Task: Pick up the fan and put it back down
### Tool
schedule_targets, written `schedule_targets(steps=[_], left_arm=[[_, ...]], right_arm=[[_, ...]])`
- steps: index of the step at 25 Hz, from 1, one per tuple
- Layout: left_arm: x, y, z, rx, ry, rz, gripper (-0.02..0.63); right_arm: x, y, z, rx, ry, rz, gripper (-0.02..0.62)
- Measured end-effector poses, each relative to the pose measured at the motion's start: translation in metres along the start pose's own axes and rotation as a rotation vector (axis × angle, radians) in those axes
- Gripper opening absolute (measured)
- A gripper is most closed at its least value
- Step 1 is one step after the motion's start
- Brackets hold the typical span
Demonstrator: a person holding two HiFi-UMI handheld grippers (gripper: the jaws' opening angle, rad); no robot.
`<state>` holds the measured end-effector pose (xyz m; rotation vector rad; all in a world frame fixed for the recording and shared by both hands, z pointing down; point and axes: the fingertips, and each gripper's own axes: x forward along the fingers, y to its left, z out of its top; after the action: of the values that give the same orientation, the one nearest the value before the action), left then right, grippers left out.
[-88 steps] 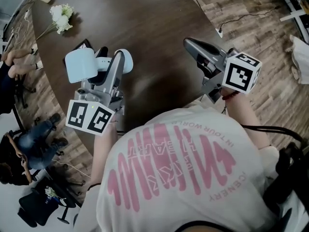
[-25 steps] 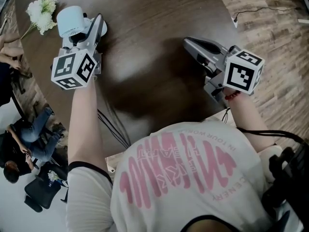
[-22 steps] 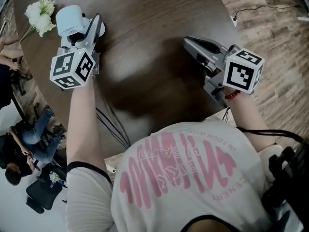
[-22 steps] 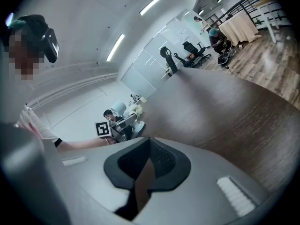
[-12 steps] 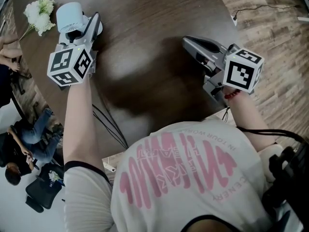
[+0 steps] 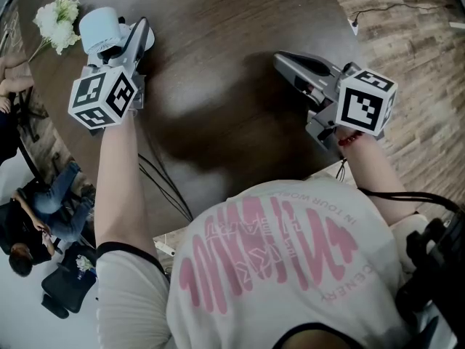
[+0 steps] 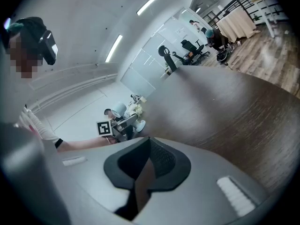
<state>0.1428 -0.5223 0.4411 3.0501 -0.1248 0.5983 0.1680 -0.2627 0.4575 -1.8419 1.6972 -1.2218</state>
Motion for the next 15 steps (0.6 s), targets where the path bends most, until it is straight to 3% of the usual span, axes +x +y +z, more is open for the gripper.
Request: schedule_targets(steps=[15], left_arm=[[-0.0006,0.0019,-0.0028,-0.024,-0.021,0.026,0.218]], right_arm=[[0.0042,-0.0007,-0.0018,0.018,0.009,0.021,0.006]])
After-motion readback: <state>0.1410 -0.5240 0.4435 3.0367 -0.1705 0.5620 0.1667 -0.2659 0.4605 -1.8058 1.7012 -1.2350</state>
